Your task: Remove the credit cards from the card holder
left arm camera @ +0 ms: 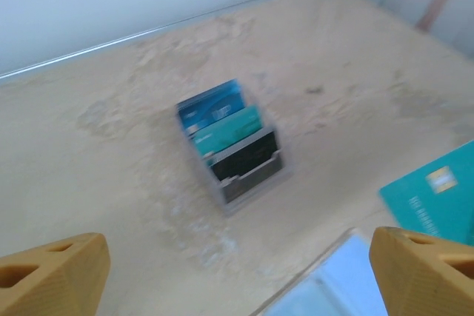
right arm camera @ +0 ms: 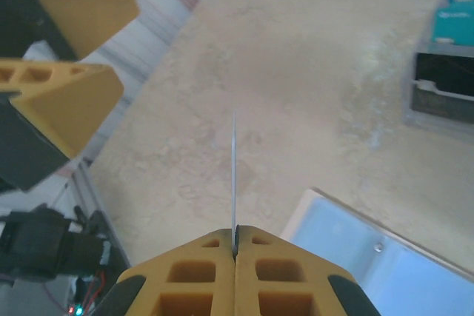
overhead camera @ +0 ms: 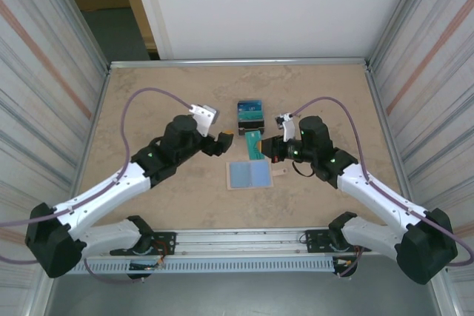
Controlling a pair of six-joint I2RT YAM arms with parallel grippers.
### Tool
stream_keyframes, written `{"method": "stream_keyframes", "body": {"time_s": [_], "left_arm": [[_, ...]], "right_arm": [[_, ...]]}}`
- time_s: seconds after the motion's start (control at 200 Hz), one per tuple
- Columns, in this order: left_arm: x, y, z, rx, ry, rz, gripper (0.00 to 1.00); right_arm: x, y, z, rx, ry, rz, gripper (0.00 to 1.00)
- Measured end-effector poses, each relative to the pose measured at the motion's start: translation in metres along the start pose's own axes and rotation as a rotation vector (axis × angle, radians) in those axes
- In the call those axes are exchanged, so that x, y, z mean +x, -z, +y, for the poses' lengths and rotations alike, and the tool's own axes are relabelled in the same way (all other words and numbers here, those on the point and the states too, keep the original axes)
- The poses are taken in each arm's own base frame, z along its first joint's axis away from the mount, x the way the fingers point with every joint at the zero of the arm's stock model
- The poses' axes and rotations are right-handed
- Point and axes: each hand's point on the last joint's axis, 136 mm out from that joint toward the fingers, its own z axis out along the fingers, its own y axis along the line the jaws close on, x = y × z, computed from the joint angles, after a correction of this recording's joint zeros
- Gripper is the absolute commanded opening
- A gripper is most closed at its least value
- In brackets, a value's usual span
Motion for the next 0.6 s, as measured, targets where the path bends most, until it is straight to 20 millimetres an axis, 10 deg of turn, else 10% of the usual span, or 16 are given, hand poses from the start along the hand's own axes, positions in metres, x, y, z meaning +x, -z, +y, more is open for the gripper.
{"method": "stream_keyframes", "body": {"time_s": [0.461,0.601], "left_arm": [[-0.022,0.018,-0.064,0.494,-0.319,0.005,0.78],[-0.012,0.010,-0.074,0.580,-0.367,0.057,0.58]], "right_arm": [[-0.016,-0.002,0.052,-0.213,0.220,0.148,0.00],[-0.009,-0.003,0.056,-0.244,0.241,0.201,0.00]]}}
